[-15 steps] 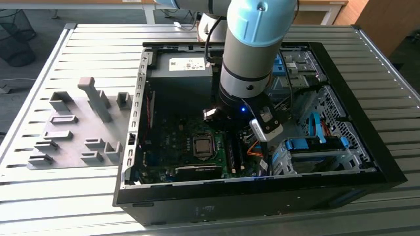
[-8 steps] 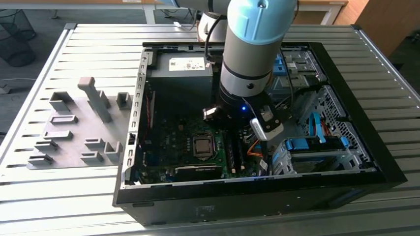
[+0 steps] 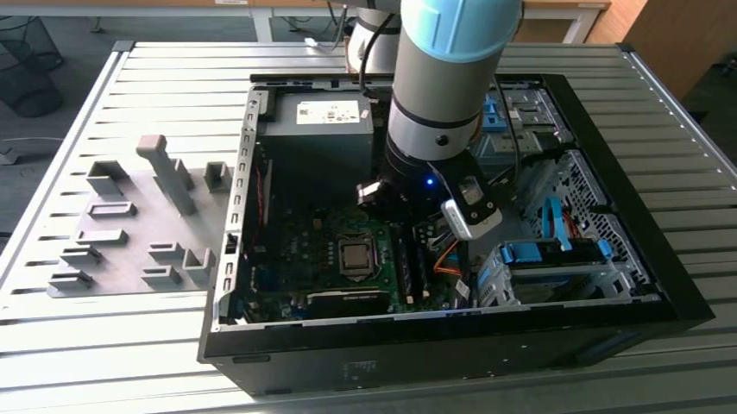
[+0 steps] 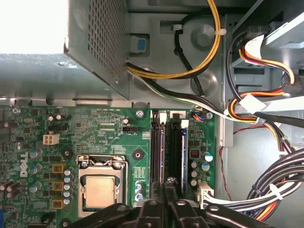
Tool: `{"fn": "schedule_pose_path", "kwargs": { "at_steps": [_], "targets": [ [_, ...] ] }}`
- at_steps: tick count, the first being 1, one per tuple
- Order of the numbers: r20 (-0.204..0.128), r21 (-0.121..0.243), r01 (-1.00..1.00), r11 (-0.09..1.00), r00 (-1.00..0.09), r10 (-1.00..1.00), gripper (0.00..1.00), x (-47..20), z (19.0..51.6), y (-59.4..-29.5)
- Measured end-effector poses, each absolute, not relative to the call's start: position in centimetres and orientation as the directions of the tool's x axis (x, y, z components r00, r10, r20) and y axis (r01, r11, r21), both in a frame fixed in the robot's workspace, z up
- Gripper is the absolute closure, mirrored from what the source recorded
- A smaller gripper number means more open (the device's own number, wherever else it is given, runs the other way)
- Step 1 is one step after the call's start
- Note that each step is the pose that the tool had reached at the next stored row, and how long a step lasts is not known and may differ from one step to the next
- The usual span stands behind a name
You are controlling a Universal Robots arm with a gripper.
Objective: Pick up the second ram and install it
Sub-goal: 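Press down the second ram until it locks into place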
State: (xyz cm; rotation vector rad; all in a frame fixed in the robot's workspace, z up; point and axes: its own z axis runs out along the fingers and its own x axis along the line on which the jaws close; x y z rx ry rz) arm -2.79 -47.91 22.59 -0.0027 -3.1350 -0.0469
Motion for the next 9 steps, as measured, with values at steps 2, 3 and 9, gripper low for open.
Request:
{"fn": "schedule_pose_path", "kwargs": {
  "at_steps": [2, 3, 9],
  "targets": [
    [0.006, 0.030, 0.002, 1.000, -1.000, 0.002, 0.87, -2.79, 22.60, -47.91],
    [0.006, 0.030, 0.002, 1.000, -1.000, 0.002, 0.89, -2.79, 22.60, -47.91],
    [0.006, 0.029, 0.002, 1.000, -1.000, 0.002, 0.89, -2.79, 22.55, -47.91]
  ]
}}
